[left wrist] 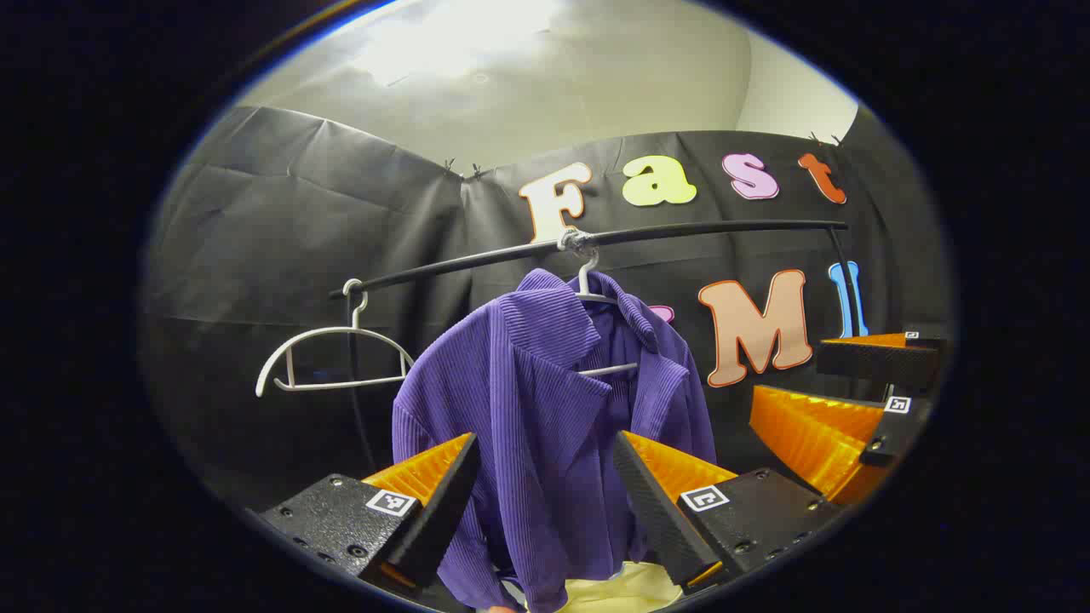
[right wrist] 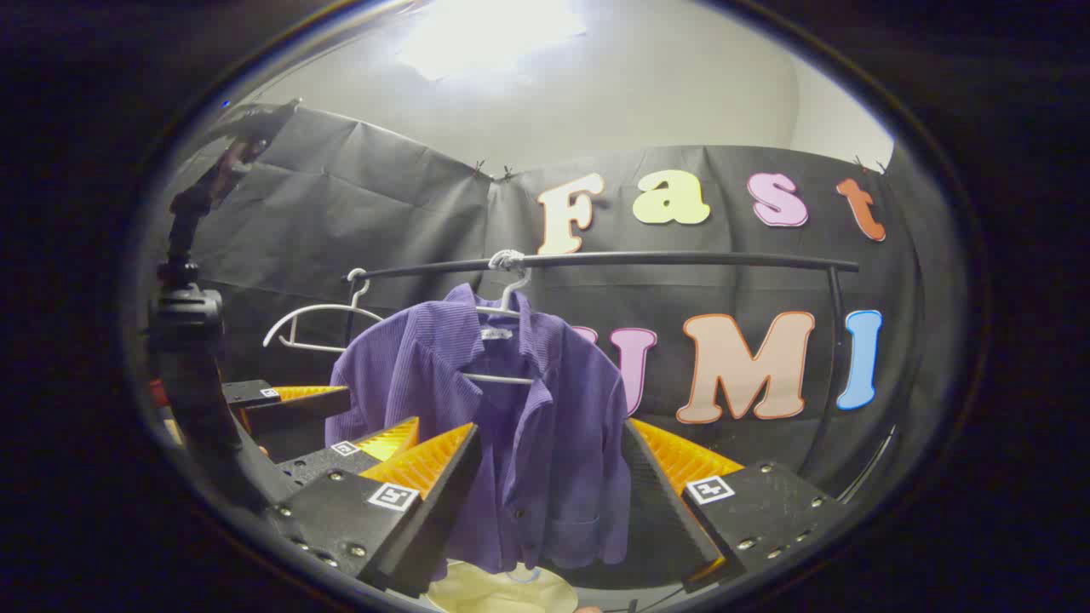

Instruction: Grasp the clothes on the hanger with both hands and then place them into the laundry hamper below.

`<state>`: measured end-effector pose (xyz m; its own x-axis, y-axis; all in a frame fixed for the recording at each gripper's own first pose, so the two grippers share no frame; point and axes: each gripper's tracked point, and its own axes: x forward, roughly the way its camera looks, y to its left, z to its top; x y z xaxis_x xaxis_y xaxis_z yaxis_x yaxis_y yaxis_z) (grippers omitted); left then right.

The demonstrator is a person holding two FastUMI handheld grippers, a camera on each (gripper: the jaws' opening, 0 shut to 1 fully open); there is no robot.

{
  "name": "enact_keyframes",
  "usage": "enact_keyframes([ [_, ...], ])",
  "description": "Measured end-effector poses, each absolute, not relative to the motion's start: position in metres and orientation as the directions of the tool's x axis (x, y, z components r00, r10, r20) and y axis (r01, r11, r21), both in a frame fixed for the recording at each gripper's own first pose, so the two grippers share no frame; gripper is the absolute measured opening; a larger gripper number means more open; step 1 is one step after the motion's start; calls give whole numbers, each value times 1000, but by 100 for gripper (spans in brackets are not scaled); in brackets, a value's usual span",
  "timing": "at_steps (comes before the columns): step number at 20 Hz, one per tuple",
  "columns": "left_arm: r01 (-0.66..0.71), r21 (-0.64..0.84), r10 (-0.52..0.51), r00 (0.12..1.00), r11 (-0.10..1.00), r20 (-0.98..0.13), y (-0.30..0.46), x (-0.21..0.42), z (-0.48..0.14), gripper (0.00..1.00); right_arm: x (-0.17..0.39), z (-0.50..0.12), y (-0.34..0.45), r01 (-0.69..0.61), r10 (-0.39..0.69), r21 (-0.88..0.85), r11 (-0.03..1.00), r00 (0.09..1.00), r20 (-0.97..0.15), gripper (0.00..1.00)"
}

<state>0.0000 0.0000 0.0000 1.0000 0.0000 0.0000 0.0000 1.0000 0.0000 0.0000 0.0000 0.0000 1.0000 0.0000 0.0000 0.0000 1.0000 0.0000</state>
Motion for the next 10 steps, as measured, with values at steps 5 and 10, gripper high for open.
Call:
enact_keyframes([
  [5, -18, 7, 18, 999, 1000, -29, 4, 5, -10, 99, 5, 2, -11, 20, -20, 1, 1000, 1000, -1, 98],
  [10, -43, 13, 44, 997, 999, -63, 14, 12, -23, 99, 9, -4, -13, 24, -24, 8, 1000, 1000, -18, 98],
])
